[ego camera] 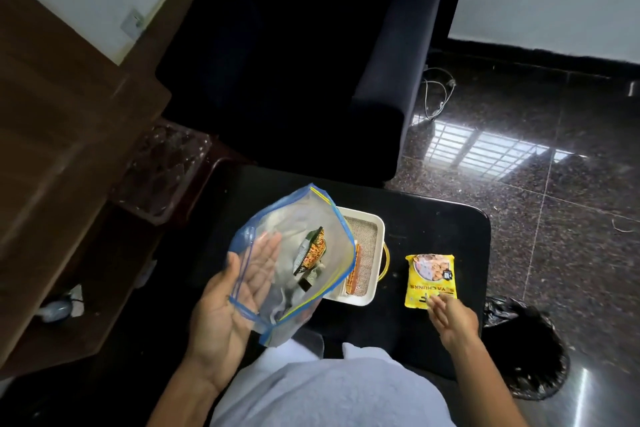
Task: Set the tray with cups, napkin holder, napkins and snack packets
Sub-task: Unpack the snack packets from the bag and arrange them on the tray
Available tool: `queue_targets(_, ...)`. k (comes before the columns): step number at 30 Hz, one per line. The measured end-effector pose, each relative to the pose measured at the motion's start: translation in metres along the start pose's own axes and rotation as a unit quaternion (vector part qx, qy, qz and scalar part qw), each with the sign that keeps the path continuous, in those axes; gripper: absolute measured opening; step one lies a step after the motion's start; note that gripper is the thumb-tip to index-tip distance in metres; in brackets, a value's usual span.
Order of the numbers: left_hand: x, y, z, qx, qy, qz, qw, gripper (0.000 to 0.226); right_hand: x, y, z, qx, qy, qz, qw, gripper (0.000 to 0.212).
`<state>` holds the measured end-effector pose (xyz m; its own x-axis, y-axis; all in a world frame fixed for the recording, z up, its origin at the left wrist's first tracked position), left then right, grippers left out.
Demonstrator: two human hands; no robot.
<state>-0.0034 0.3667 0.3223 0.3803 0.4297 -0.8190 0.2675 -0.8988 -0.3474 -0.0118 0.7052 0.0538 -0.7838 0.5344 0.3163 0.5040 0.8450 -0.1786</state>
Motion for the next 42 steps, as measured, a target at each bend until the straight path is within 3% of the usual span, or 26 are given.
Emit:
queue_targets(3, -0.007, -0.002, 0.003, 0.011, 0.003, 0.023, 1.0, 0.051, 0.053, -0.061, -0.073, 0.117, 0.162, -0.011, 0.98, 0.026)
queue_targets(5, -0.011, -0.001, 0.005, 0.018, 0.003, 0.029, 0.999, 0.051, 0.085, -0.115, -0.148, 0.215, 0.305, -0.111, 0.921, 0.017)
queue_targets(7, -0.014, -0.001, 0.006, 0.031, 0.008, 0.038, 0.999, 0.051, 0.095, -0.177, -0.227, 0.317, 0.416, -0.253, 0.814, 0.014)
queue_targets(9, -0.016, 0.001, 0.006, 0.043, 0.02, 0.046, 0.998, 0.053, 0.078, -0.235, -0.279, 0.377, 0.474, -0.432, 0.668, 0.012)
queue_targets(12, -0.024, 0.005, 0.005, 0.064, 0.029, 0.066, 0.995, 0.051, 0.022, -0.305, -0.282, 0.309, 0.461, -0.746, 0.368, 0.027)
queue_targets(13, -0.027, 0.008, 0.004, 0.067, 0.031, 0.072, 0.995, 0.049, 0.005, -0.319, -0.268, 0.271, 0.428, -0.808, 0.302, 0.032)
queue_targets(17, -0.036, 0.024, 0.0, 0.077, 0.039, 0.066, 0.994, 0.044, -0.032, -0.346, -0.222, 0.099, 0.338, -0.927, 0.129, 0.033)
queue_targets(19, -0.04, 0.036, -0.003, 0.067, 0.041, 0.076, 0.994, 0.041, -0.041, -0.349, -0.207, 0.026, 0.316, -0.945, 0.079, 0.036)
queue_targets(21, -0.045, 0.047, -0.005, 0.06, 0.047, 0.092, 0.993, 0.041, -0.048, -0.355, -0.199, 0.008, 0.309, -0.948, 0.068, 0.032)
queue_targets(24, -0.047, 0.064, -0.005, 0.053, 0.057, 0.1, 0.992, 0.041, -0.056, -0.365, -0.198, 0.029, 0.329, -0.94, 0.088, 0.028)
queue_targets(27, -0.051, 0.08, 0.0, 0.044, 0.06, 0.099, 0.992, 0.041, -0.064, -0.374, -0.206, 0.03, 0.338, -0.937, 0.087, 0.028)
queue_targets(29, -0.054, 0.082, 0.003, 0.063, 0.059, 0.098, 0.991, 0.05, -0.066, -0.38, -0.22, 0.025, 0.344, -0.932, 0.109, 0.026)
queue_targets(31, -0.059, 0.084, 0.007, 0.082, 0.048, 0.103, 0.99, 0.058, -0.061, -0.385, -0.245, 0.034, 0.356, -0.921, 0.155, 0.024)
queue_targets(36, -0.061, 0.088, 0.017, 0.124, 0.011, 0.108, 0.986, 0.042, -0.032, -0.373, -0.323, 0.064, 0.418, -0.863, 0.277, 0.025)
queue_targets(39, -0.06, 0.088, 0.022, 0.137, 0.0, 0.077, 0.988, 0.042, 0.001, -0.345, -0.36, 0.098, 0.433, -0.797, 0.41, 0.032)
queue_targets(42, -0.062, 0.094, 0.028, 0.113, -0.012, 0.059, 0.992, 0.042, 0.04, -0.306, -0.384, 0.117, 0.441, -0.708, 0.54, 0.014)
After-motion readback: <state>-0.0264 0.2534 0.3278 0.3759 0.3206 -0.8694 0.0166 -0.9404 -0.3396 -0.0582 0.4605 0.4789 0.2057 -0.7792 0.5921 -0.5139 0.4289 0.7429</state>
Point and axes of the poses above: each hand's wrist, its own z-axis towards the middle knuckle, its own y-axis out of the back of the hand, x = y × z, the point moved 10 cm from there along z, towards the middle knuckle, and after that the axes turned 13 degrees about x, right-handed, at the moved point
